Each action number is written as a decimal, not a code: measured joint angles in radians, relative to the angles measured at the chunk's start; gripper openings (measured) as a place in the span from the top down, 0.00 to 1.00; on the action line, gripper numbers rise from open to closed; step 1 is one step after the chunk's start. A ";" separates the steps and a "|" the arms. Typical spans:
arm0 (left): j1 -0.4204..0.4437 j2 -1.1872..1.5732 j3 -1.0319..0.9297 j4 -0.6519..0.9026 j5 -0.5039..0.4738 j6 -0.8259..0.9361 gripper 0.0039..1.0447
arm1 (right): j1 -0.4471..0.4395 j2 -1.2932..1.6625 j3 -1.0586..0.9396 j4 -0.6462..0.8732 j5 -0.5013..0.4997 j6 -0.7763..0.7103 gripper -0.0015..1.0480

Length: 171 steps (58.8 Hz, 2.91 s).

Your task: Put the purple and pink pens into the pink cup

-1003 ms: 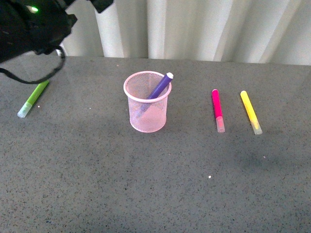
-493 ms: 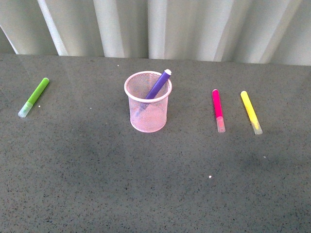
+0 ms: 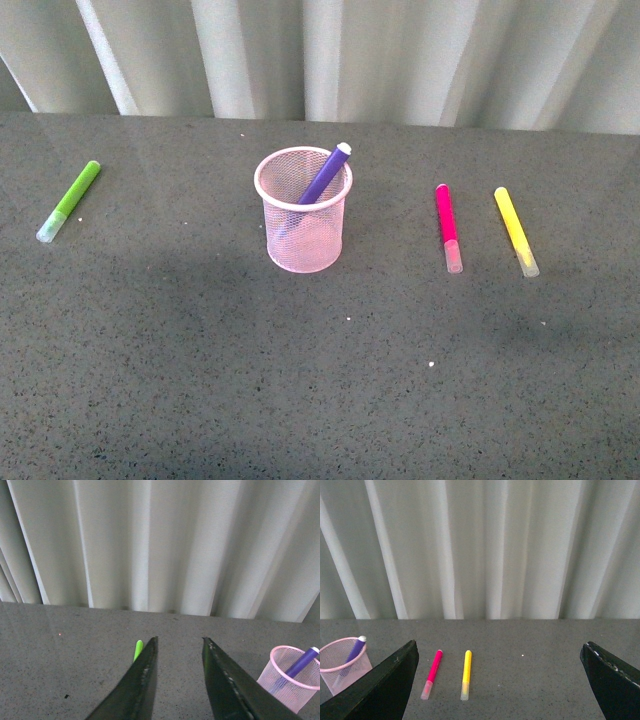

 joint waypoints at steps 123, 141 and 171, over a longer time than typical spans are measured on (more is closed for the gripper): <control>-0.214 -0.856 -0.036 -0.814 -0.210 0.013 0.41 | -0.050 0.046 0.001 0.071 -0.153 0.038 0.07; -0.214 -0.856 -0.036 -0.814 -0.210 0.015 0.06 | -0.172 1.295 0.594 0.606 -0.166 0.148 0.07; -0.214 -0.856 -0.036 -0.814 -0.210 0.015 0.06 | 0.158 2.150 1.355 -0.116 -0.071 0.242 0.07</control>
